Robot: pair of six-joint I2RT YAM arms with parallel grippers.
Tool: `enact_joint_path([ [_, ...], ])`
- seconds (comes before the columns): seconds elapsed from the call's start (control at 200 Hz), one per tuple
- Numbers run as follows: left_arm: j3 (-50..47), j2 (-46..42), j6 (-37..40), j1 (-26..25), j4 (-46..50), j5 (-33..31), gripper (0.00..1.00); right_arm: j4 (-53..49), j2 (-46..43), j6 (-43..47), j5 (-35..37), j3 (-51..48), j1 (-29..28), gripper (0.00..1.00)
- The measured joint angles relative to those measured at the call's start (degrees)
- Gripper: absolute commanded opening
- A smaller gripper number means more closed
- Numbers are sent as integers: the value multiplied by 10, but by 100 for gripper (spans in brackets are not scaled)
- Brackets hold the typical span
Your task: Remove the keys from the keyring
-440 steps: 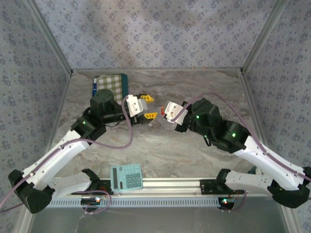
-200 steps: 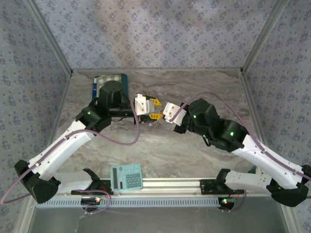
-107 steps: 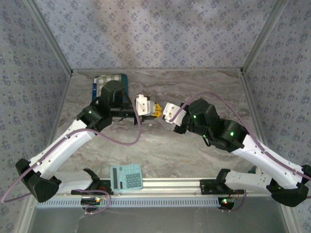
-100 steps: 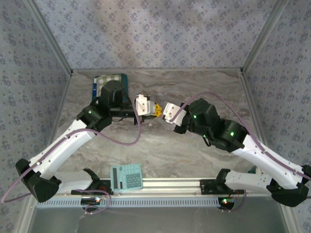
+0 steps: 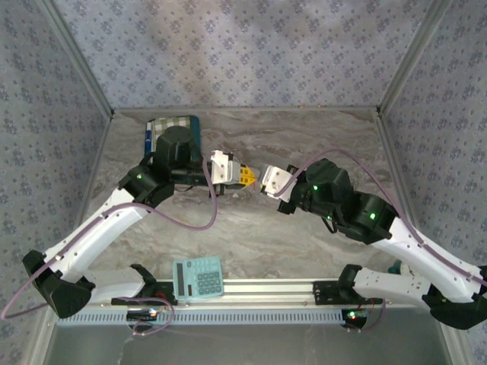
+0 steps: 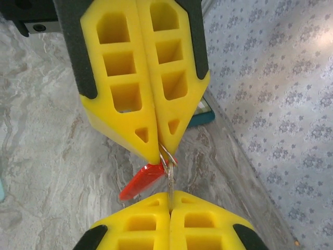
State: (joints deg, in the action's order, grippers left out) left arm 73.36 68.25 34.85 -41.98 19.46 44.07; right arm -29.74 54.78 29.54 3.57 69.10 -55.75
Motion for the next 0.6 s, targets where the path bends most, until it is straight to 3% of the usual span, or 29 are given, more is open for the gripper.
enact_joint_path([
  [0.47, 0, -4, -35, 25, 0, 87, 2, 87, -43, 9, -60, -63, 13, 0],
  [0.6, 0, -5, -40, 27, 0, 91, 16, 90, -43, 9, -70, -63, 17, 0],
])
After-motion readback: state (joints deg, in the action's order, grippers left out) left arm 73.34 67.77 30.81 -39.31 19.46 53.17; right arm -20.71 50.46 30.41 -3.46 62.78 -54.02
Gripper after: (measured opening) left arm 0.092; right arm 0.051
